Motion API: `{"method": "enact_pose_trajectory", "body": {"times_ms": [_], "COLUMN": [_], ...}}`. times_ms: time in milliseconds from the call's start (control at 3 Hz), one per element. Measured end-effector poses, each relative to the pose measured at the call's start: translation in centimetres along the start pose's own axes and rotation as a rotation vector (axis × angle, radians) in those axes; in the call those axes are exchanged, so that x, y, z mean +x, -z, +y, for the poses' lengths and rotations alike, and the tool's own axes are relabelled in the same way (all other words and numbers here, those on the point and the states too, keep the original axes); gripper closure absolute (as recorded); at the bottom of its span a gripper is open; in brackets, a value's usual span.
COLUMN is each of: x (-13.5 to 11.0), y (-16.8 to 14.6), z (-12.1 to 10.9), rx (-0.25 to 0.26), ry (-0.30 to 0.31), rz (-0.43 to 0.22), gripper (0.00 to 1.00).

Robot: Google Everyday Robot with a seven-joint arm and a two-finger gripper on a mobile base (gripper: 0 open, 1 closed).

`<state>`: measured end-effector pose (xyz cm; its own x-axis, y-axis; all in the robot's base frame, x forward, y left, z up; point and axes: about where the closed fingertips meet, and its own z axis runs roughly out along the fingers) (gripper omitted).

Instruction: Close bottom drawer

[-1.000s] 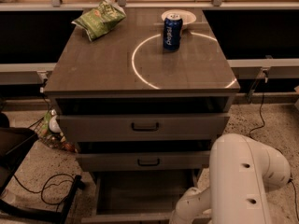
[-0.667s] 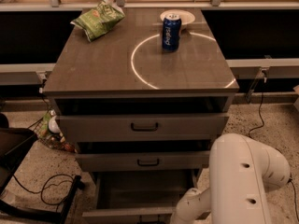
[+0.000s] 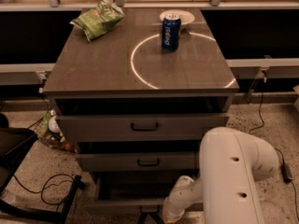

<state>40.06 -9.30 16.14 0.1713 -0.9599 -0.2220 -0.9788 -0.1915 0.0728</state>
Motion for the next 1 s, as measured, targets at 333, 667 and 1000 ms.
{"method": "enact_pose_trajectory", "body": {"times_ms": [333, 667, 1000], "x": [-0.8, -1.1, -1.1], "y": [-0.4, -1.1, -1.1], "z": [-3.5, -5.5, -5.5], "rx": [0.044, 0.066, 0.066], "ry": [0.013, 0.012, 0.012], "rz": [0.01, 0.017, 0.017], "gripper": [1.0, 1.0, 1.0]}}
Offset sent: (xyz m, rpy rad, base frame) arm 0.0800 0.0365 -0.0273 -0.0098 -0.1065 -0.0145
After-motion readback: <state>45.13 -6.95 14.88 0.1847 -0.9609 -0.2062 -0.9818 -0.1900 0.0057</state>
